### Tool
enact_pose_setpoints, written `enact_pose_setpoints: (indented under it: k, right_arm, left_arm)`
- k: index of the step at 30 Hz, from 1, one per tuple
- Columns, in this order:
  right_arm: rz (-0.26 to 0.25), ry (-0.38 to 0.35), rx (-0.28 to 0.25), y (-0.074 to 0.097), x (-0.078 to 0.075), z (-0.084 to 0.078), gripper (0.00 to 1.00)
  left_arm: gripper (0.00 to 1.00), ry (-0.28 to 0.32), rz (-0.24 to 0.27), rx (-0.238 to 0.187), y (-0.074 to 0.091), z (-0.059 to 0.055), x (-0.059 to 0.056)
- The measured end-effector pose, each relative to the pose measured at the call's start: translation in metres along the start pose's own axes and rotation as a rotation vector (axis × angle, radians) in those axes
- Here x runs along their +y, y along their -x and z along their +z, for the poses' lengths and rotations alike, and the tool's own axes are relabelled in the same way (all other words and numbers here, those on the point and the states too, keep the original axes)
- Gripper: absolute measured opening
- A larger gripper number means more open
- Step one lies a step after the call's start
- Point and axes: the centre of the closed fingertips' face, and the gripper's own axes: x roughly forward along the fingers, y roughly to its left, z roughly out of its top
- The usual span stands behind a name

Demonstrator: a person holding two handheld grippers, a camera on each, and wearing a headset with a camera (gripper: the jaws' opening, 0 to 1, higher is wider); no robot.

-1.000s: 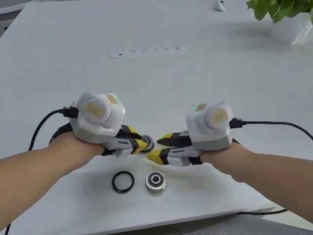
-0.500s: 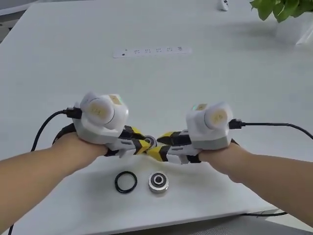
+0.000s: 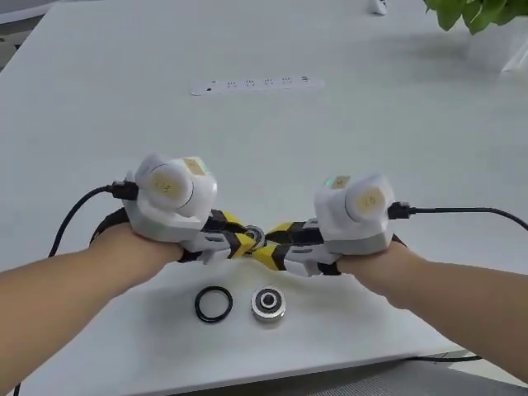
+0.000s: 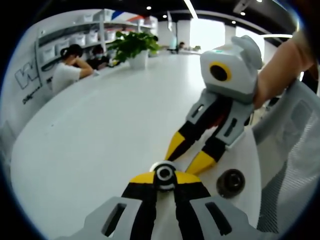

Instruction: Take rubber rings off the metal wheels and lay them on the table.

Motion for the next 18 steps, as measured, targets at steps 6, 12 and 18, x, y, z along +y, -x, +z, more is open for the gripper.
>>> enact_pose_setpoints:
  k: [6, 12, 18]
  right_arm:
    - [-0.003, 0.009, -0.001, 0.0003, -0.0002, -0.0003, 0.16]
    - [-0.009, 0.005, -0.003, 0.0026, -0.0007, -0.0022, 0.11]
    - [-0.024, 0.027, 0.016, 0.0036, -0.0034, -0.0062, 0.01]
  left_arm:
    - [0.13, 0.002, 0.002, -0.001, 0.0002, 0.0003, -0.0001]
    - [0.13, 0.011, 0.006, -0.009, 0.0002, 0.0003, 0.0002]
    - [0.13, 0.013, 0.007, -0.008, -0.0002, 0.0004, 0.0004]
